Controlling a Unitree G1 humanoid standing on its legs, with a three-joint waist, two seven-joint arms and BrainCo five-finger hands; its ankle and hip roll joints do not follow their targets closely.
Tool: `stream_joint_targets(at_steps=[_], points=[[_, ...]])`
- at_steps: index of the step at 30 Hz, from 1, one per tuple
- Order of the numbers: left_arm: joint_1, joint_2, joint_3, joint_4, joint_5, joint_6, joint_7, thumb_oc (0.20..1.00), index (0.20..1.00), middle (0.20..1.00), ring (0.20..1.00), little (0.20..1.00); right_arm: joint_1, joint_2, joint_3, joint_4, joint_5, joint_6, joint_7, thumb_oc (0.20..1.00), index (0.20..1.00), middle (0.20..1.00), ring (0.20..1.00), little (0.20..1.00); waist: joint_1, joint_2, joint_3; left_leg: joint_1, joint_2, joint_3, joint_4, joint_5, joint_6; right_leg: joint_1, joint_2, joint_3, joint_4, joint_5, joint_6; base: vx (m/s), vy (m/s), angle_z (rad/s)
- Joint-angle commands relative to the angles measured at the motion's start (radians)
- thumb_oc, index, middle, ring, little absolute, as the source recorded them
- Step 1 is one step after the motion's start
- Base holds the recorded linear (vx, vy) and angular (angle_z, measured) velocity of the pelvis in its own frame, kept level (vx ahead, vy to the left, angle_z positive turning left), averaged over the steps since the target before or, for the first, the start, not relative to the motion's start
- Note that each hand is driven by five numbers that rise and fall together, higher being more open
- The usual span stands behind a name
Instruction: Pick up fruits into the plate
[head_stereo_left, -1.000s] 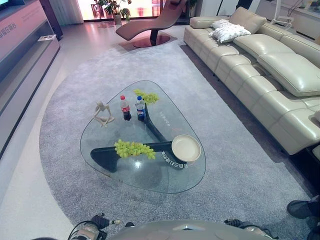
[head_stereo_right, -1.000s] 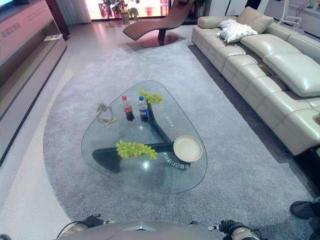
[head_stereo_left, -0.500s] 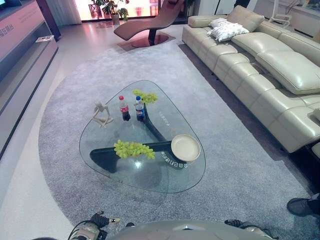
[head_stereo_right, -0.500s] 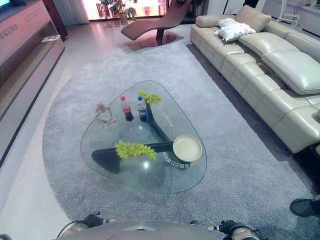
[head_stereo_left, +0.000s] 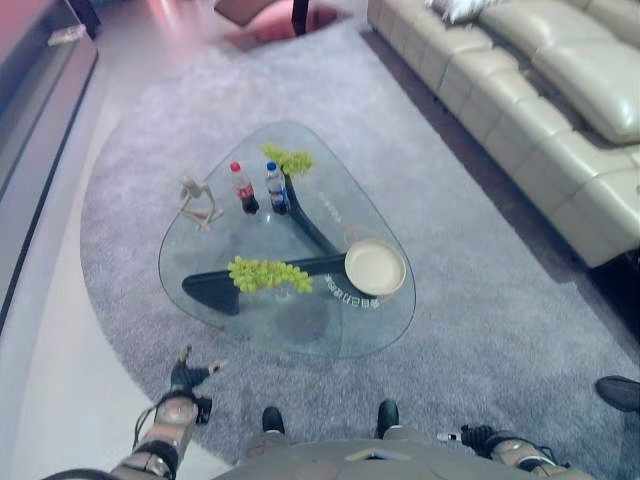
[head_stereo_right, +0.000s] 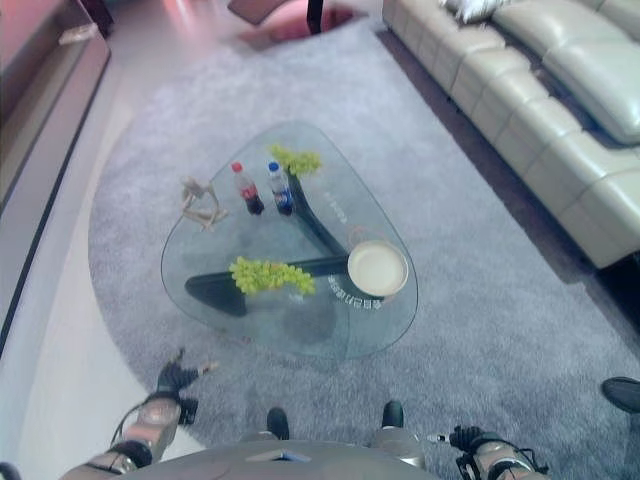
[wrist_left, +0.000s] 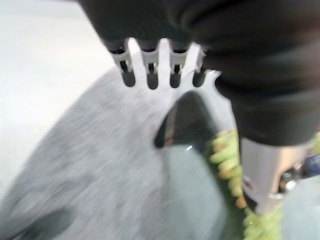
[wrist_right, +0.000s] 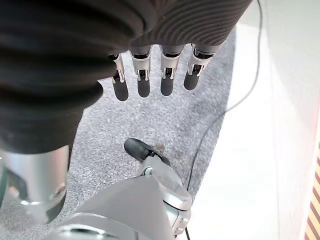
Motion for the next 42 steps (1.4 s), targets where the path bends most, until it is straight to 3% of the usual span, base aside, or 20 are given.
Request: stream_joint_targets(at_steps=[1, 4, 10, 14, 19, 29, 36, 42], points=[[-0.154, 0.076, 0.025, -0.027, 0.005, -0.044, 0.111, 1.0, 1.0, 1.0, 1.0, 1.0, -0.104, -0.03, 0.053, 0.012, 0.046, -0.008, -0.031, 1.0, 1.0, 1.0, 1.0, 1.0, -0.01, -0.013, 0.092, -0.035, -0.032, -0.063, 0.038, -0.118, 0.027, -0.023, -0.01, -0.002, 0.095, -0.123, -0.002, -0.15, 0.041, -0.06], [-0.238, 0.131, 0.013, -0.09, 0.055, -0.042, 0.19, 1.0, 1.0, 1.0, 1.0, 1.0, -0.127, -0.046, 0.077, -0.005, 0.075, -0.022, -0.043, 1.0, 1.0, 1.0, 1.0, 1.0, -0.021, -0.009, 0.148, -0.092, -0.046, -0.071, 0.066, -0.115, 0.032, -0.077, -0.001, 0.02, 0.121, -0.125, -0.011, -0.16, 0.029, -0.1], [-0.43, 0.273, -0.051, -0.114, 0.216, 0.014, 0.226, 1.0, 1.0, 1.0, 1.0, 1.0, -0.165, -0.089, 0.087, -0.046, 0.152, -0.051, -0.052, 1.0, 1.0, 1.0, 1.0, 1.0, -0.036, -0.023, 0.243, -0.191, -0.06, -0.063, 0.125, -0.111, 0.029, -0.165, 0.01, 0.035, 0.164, -0.122, -0.021, -0.15, -0.006, -0.05], [-0.597, 0.391, -0.166, -0.072, 0.396, 0.085, 0.132, 1.0, 1.0, 1.0, 1.0, 1.0, -0.18, -0.128, 0.09, -0.056, 0.178, -0.055, -0.049, 1.0, 1.0, 1.0, 1.0, 1.0, -0.056, -0.032, 0.296, -0.23, -0.065, -0.045, 0.136, -0.105, 0.028, -0.214, 0.011, 0.04, 0.172, -0.106, -0.016, -0.1, 0.02, -0.03], [-0.726, 0.469, -0.313, 0.009, 0.528, 0.095, 0.05, 1.0, 1.0, 1.0, 1.0, 1.0, -0.184, -0.15, 0.081, -0.061, 0.167, -0.053, -0.043, 1.0, 1.0, 1.0, 1.0, 1.0, -0.075, -0.031, 0.323, -0.261, -0.079, -0.036, 0.125, -0.097, 0.03, -0.263, 0.006, 0.036, 0.171, -0.085, -0.008, -0.04, 0.045, -0.05], [-0.851, 0.493, -0.394, 0.091, 0.605, 0.132, 0.118, 1.0, 1.0, 1.0, 1.0, 1.0, -0.202, -0.165, 0.139, -0.117, 0.145, -0.093, -0.062, 1.0, 1.0, 1.0, 1.0, 1.0, -0.103, -0.039, 0.323, -0.42, -0.087, -0.006, 0.177, -0.084, 0.021, -0.43, -0.005, 0.026, 0.22, -0.072, -0.006, 0.0, 0.024, -0.04], [-0.906, 0.494, -0.448, 0.119, 0.683, 0.137, 0.112, 1.0, 1.0, 1.0, 1.0, 1.0, -0.221, -0.181, 0.148, -0.167, 0.181, -0.073, -0.09, 1.0, 1.0, 1.0, 1.0, 1.0, -0.118, -0.051, 0.323, -0.509, -0.081, -0.002, 0.205, -0.077, 0.019, -0.528, 0.01, 0.036, 0.255, -0.069, -0.011, 0.0, -0.003, 0.01], [-0.954, 0.467, -0.499, 0.139, 0.742, 0.206, 0.156, 1.0, 1.0, 1.0, 1.0, 1.0, -0.247, -0.194, 0.148, -0.187, 0.207, -0.078, -0.093, 1.0, 1.0, 1.0, 1.0, 1.0, -0.134, -0.055, 0.323, -0.619, -0.079, -0.004, 0.268, -0.088, 0.019, -0.636, 0.022, 0.049, 0.308, -0.079, -0.019, 0.0, 0.0, 0.0]])
